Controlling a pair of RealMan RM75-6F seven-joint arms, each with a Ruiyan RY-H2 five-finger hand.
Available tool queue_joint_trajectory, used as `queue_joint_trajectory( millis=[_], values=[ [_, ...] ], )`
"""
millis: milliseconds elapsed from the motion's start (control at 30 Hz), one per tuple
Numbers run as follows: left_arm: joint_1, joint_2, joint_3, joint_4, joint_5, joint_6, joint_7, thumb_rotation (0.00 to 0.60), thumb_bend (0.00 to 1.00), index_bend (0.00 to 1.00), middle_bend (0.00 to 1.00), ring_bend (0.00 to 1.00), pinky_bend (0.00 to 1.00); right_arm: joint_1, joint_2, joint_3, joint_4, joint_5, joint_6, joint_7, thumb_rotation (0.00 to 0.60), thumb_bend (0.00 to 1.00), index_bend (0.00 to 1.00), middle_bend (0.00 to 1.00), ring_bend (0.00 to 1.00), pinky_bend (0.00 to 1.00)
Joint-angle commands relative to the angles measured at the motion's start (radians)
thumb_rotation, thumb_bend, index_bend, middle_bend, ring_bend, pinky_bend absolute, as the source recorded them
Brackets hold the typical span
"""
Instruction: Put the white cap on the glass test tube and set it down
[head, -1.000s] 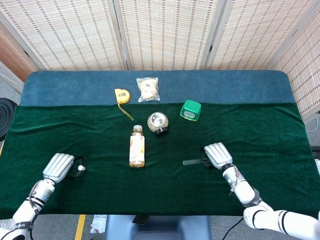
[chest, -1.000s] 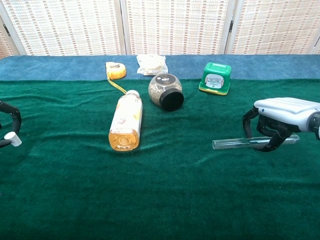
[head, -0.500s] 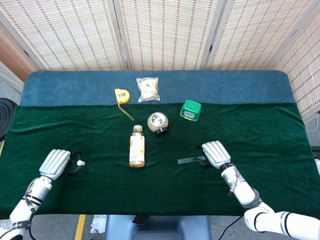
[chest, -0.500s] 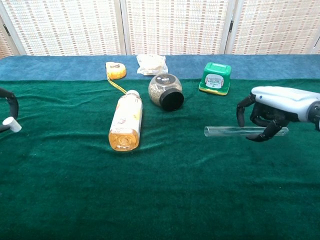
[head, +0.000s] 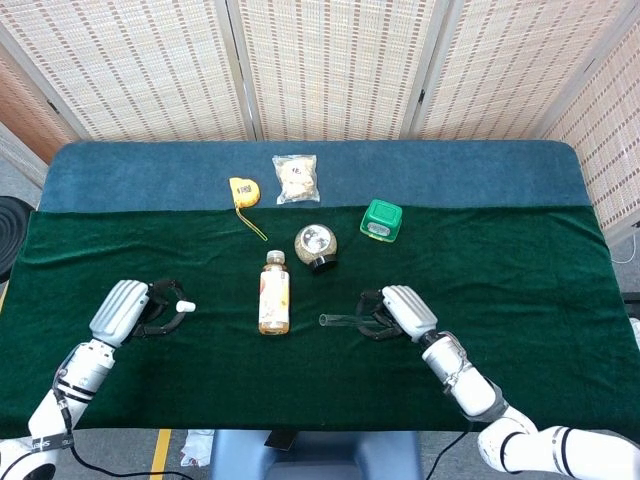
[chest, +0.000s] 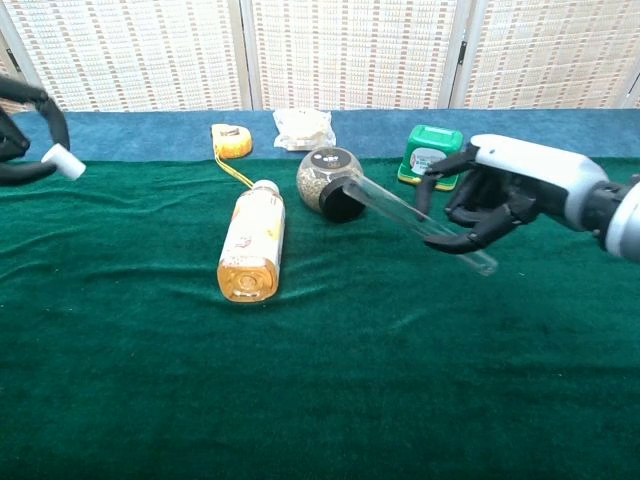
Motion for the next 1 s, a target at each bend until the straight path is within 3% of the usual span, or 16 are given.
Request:
queue_joint_trajectory(
  millis=[33, 267, 1000],
  values=[
    [-0.006, -0.013, -0.02, -0.023, 0.014, 0.029, -0.016, 0.6, 0.56, 0.62, 1.0, 0.89, 0.84, 0.017, -0.03, 0.017, -0.007, -0.01, -0.006, 0.039, 0.6, 0.71, 0.8, 0.97, 1.0, 1.0],
    [-0.021, -0.024, -0.033, -0.078, 0.036, 0.046, -0.048, 0.6, 0.56, 0.62, 1.0, 0.89, 0.84, 0.045, -0.088, 0.045, -0.001, 0.0, -0.004, 0.086, 0.6, 0.72, 0.8, 0.97, 1.0, 1.0],
    [-0.062, -0.089, -0.025, -0.135, 0.089, 0.058, 0.075, 0.6, 0.56, 0.62, 1.0, 0.89, 0.84, 0.093, -0.186, 0.071, 0.008, 0.053, 0.004, 0.039, 0.6, 0.73, 0.8, 0.97, 1.0, 1.0]
  ],
)
